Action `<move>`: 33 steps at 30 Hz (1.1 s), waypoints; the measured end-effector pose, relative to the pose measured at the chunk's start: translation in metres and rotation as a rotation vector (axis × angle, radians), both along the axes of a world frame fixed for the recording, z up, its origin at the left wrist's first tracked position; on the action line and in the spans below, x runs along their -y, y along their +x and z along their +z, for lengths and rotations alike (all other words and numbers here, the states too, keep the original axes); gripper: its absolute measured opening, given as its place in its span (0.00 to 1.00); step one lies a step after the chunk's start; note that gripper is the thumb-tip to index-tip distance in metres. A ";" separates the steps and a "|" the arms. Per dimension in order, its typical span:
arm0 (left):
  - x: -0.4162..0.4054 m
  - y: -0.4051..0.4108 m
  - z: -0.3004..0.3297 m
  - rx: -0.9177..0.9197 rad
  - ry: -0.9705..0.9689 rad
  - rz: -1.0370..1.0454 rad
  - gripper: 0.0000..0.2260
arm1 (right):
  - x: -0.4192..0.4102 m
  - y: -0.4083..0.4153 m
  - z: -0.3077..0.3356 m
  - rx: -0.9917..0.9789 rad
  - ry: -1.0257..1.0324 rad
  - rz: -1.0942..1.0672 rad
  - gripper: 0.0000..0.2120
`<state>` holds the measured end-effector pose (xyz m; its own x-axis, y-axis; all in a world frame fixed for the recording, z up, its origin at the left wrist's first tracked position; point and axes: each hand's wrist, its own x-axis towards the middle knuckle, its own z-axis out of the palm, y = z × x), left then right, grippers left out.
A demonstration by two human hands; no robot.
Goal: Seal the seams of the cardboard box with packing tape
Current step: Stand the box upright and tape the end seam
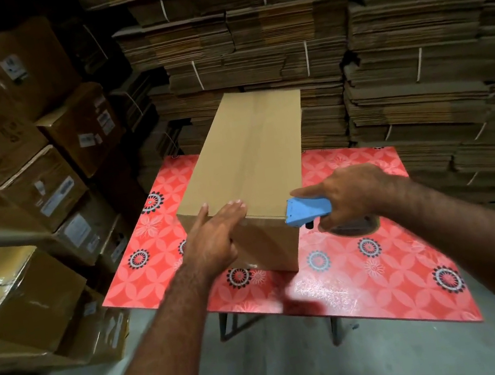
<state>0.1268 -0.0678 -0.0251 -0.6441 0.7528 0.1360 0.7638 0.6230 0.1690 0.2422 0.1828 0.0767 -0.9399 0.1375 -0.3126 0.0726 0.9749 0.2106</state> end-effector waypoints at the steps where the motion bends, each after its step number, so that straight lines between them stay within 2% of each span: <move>1: -0.001 0.002 0.001 -0.010 -0.006 0.004 0.40 | 0.002 -0.001 -0.004 -0.004 0.001 -0.004 0.39; 5: -0.016 0.016 0.008 -0.045 -0.013 0.027 0.37 | 0.004 -0.009 -0.006 0.007 0.022 0.018 0.38; 9: -0.043 0.036 0.008 0.023 0.036 -0.112 0.39 | 0.009 -0.017 -0.002 0.019 0.078 0.067 0.38; 12: -0.046 0.041 0.002 0.029 0.061 -0.101 0.40 | 0.008 -0.018 -0.004 -0.001 0.092 0.083 0.38; 19: -0.039 0.035 -0.003 0.005 0.010 -0.131 0.44 | -0.027 0.008 -0.014 -0.115 -0.014 0.087 0.39; 23: -0.037 0.036 -0.001 0.005 -0.011 -0.122 0.44 | -0.047 0.029 -0.024 -0.100 -0.049 0.034 0.39; 29: -0.036 0.037 0.000 0.008 -0.033 -0.122 0.43 | -0.060 0.036 -0.053 -0.042 -0.147 -0.015 0.41; 33: -0.046 0.045 0.009 0.004 -0.044 -0.093 0.39 | -0.055 0.030 -0.067 -0.077 -0.171 0.023 0.39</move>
